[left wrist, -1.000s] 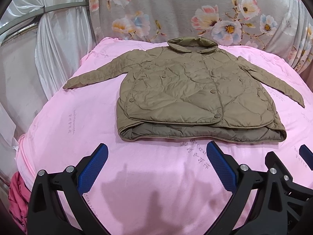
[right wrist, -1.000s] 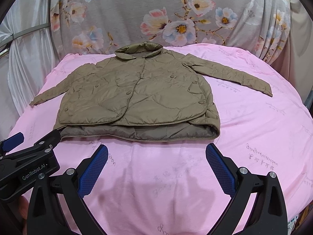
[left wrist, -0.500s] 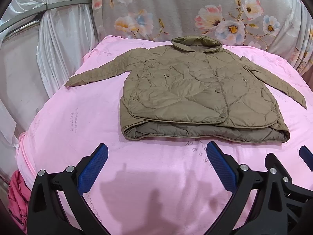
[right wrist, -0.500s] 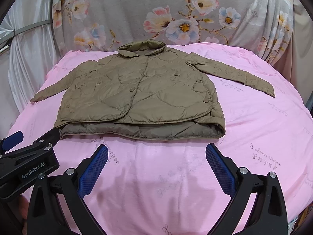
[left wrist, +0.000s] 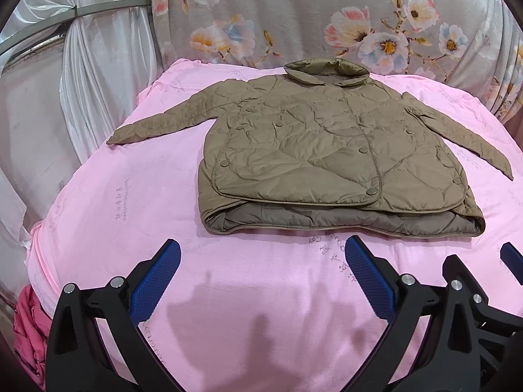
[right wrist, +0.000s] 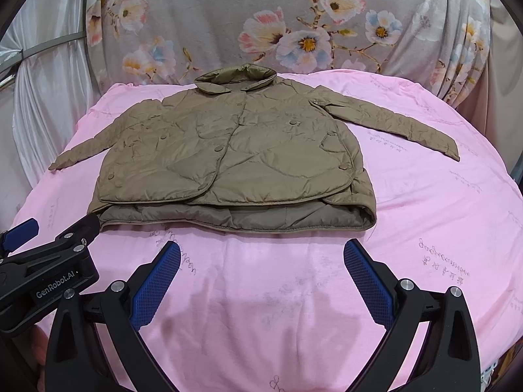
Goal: Fold large clothes
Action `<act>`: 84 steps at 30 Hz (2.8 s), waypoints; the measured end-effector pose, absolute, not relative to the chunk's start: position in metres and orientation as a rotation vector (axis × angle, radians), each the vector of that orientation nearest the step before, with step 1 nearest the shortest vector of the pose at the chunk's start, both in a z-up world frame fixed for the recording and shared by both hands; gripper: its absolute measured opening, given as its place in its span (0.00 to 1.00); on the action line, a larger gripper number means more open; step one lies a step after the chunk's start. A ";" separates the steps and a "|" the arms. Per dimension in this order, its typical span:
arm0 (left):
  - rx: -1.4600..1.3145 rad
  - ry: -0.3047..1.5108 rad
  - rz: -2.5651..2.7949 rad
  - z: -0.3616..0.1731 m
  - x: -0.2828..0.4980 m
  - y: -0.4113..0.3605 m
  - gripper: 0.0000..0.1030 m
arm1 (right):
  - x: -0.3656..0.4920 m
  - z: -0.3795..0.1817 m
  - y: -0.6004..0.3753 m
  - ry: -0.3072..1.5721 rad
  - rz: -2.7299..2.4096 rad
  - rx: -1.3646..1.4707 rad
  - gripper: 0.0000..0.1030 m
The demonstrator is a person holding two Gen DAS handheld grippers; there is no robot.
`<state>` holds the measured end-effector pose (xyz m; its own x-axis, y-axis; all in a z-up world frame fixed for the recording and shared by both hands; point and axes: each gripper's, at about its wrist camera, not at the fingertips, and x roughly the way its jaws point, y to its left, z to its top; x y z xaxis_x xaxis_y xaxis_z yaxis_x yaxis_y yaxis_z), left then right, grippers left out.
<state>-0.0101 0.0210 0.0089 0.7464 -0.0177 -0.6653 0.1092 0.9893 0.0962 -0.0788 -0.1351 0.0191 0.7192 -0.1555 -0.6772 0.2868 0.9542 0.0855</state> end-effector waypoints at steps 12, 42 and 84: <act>0.134 0.724 -0.071 0.008 -0.010 0.019 0.95 | -0.079 0.017 -0.138 0.731 -0.247 0.194 0.95; 0.146 0.731 -0.077 0.005 -0.010 0.012 0.95 | -0.071 0.008 -0.150 0.751 -0.249 0.197 0.95; 0.134 0.732 -0.049 0.004 0.130 -0.002 0.95 | 0.047 -0.013 -0.480 0.648 -0.569 0.614 0.93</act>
<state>0.1302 -0.0019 0.0039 0.7435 0.0024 -0.6688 0.0911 0.9903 0.1049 0.0466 -0.4798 -0.0133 0.6617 -0.2874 -0.6925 0.6495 0.6811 0.3380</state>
